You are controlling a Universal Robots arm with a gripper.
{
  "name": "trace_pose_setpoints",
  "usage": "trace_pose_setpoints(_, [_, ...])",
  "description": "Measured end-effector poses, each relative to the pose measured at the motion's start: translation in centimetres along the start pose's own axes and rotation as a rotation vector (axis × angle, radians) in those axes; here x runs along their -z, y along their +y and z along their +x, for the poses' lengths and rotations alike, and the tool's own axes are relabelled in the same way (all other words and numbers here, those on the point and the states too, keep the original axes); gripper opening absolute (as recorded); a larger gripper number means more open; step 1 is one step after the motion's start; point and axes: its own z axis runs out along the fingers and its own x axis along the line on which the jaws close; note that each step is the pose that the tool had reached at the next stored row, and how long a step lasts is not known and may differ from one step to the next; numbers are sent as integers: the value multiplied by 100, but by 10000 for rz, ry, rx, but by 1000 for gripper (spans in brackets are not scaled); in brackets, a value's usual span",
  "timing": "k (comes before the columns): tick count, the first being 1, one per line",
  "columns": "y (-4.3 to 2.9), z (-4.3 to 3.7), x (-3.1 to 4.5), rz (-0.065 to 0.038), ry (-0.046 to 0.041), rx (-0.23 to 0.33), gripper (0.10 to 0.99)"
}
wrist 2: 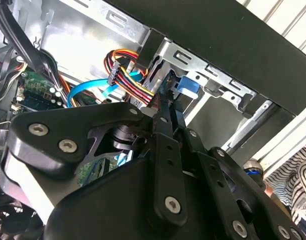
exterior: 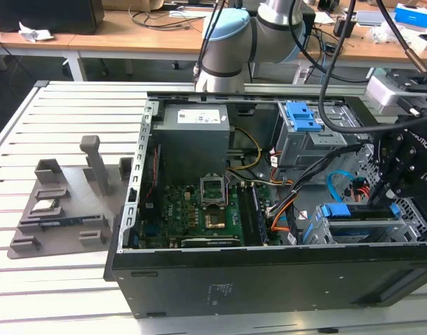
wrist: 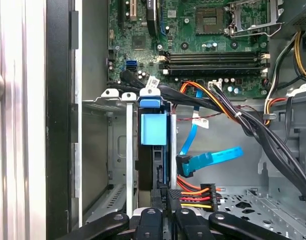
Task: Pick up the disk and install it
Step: 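Insert the first disk wire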
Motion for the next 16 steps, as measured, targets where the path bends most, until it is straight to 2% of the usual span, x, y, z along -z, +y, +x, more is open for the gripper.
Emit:
trace_pose_setpoints(4, [-13,2,-31,0,3,0,165])
trace_pose_setpoints(16, [-22,0,-53,0,25,-1,165])
